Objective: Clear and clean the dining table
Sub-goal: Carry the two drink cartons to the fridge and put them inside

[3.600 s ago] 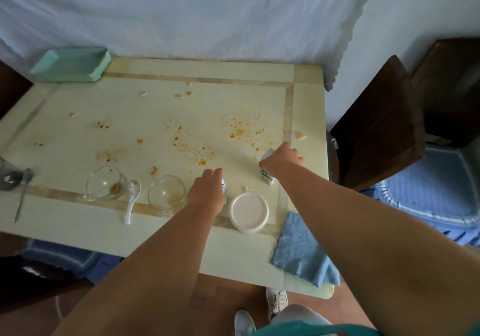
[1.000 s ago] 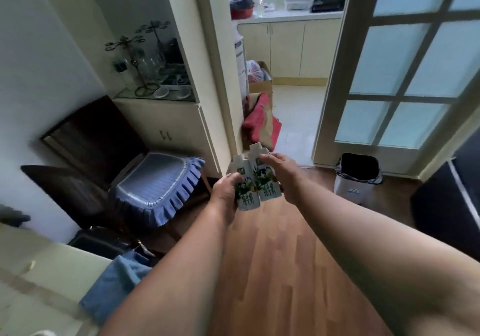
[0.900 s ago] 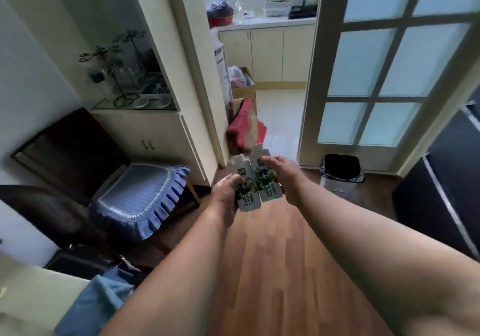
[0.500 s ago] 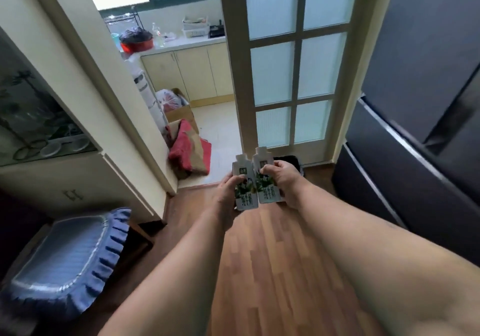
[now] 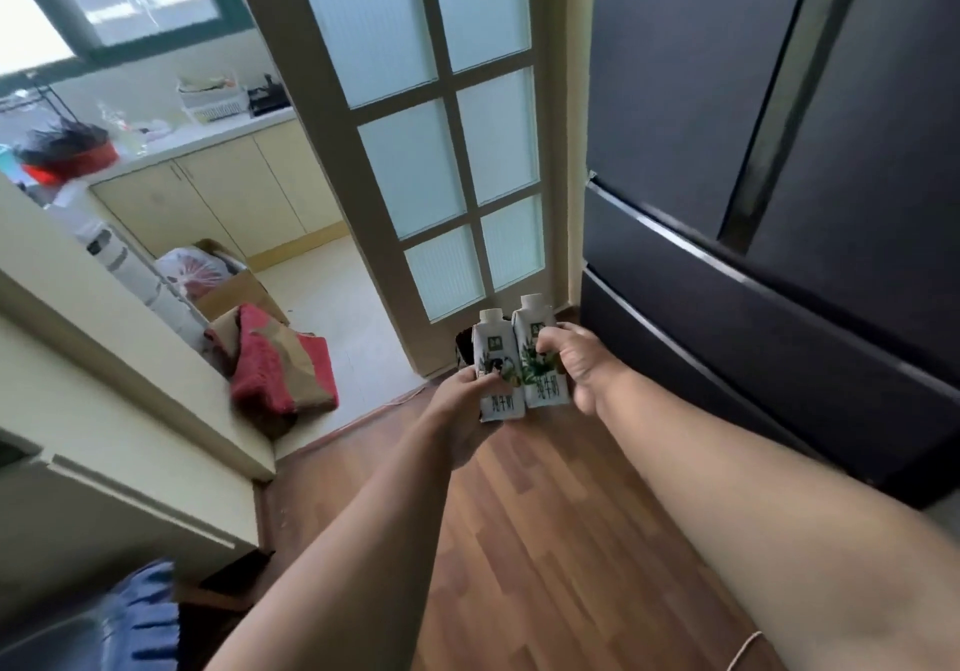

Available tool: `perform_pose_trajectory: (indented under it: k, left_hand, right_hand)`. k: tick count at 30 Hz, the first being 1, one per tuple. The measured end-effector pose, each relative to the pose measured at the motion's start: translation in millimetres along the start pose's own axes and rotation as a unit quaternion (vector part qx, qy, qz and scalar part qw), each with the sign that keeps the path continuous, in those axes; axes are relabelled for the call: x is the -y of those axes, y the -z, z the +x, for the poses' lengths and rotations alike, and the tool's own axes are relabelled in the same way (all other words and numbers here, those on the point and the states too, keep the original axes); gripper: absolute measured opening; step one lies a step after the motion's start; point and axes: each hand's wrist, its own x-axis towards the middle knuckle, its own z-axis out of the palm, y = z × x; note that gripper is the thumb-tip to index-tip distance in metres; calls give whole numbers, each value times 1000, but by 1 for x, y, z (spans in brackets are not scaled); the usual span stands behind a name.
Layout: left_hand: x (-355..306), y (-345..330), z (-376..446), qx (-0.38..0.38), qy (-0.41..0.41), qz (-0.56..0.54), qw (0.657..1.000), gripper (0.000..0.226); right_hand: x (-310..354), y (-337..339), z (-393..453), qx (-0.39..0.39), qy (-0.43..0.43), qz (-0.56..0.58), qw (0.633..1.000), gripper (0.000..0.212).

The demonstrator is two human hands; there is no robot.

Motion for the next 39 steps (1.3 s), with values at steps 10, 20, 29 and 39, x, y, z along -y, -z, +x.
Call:
perform_pose_trajectory:
  k: [10,20,29,39]
  left_hand:
    - [-8,10,34,86,12,8,996,34]
    - [-22,-59,65,167,-9,87,982,46]
    - [-52,-121,120,170,-72,178,966,28]
    - [-87,-186,177,149,-55,190,969,24]
  right_hand:
    - [-1,-2,4,-74,54,58,994,16]
    - [23,51,7,-147,92,100,980,21]
    - [57,112,52,-162,98,102,977,23]
    - [108,165,96,-124,87,111,982,33]
